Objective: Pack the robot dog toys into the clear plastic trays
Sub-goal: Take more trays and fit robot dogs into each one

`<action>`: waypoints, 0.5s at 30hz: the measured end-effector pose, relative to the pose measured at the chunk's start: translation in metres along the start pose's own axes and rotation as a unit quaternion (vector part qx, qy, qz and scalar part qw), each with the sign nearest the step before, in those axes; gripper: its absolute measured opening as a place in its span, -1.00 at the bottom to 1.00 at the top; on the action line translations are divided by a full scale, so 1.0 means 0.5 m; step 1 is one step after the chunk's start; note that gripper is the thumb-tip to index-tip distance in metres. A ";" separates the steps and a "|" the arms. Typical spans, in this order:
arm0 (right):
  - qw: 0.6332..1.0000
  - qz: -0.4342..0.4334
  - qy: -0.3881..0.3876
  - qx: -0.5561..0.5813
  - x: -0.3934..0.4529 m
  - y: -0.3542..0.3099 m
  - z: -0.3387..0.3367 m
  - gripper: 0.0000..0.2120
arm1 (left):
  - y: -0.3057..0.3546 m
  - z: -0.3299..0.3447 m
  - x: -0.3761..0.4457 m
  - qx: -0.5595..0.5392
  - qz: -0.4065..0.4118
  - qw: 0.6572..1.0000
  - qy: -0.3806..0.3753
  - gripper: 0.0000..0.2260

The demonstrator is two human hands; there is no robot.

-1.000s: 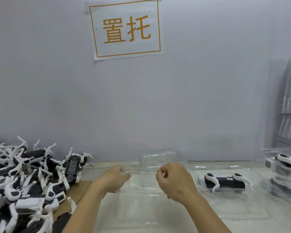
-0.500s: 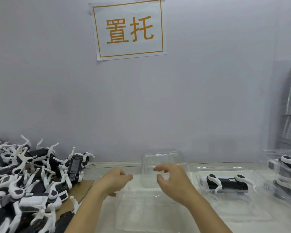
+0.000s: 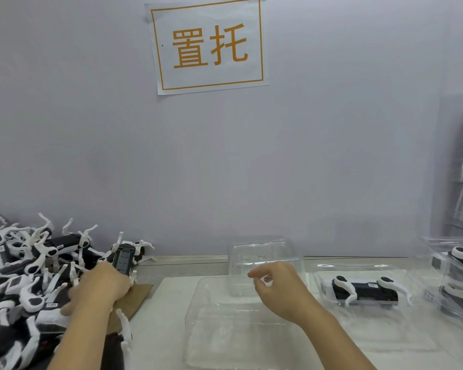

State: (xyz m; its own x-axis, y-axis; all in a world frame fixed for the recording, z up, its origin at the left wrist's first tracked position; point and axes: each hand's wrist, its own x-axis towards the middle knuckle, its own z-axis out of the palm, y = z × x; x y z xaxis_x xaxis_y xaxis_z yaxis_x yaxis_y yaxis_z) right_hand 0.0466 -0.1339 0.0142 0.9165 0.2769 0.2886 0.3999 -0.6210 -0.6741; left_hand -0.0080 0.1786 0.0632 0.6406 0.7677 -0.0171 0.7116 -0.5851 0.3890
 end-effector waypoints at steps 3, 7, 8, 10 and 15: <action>1.000 0.004 0.002 0.005 0.000 -0.001 0.000 -0.78 | -0.002 0.029 -0.012 0.048 -0.030 0.998 0.014 -0.58; 1.000 0.004 0.005 0.011 0.001 0.000 0.002 -0.78 | 0.004 0.031 -0.012 0.041 -0.035 0.997 0.046 -0.62; 1.000 0.005 0.005 0.011 0.002 0.000 0.003 -0.78 | 0.002 0.031 -0.006 0.028 -0.019 0.998 0.051 -0.65; 1.000 0.006 0.004 0.010 0.002 0.001 0.003 -0.78 | 0.001 0.031 -0.005 -0.003 0.018 0.998 0.062 -0.72; 1.000 0.009 0.003 0.011 0.002 0.000 0.003 -0.78 | 0.015 0.026 -0.021 -0.072 0.099 0.986 0.115 -0.84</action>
State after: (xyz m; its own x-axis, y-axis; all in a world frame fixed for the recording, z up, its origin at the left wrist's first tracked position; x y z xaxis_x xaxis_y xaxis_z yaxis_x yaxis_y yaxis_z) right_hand 0.0473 -0.1324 0.0132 0.9236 0.2609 0.2809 0.3832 -0.6098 -0.6937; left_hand -0.0056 0.1629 0.0542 0.6683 0.6909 0.2757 0.5197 -0.6989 0.4914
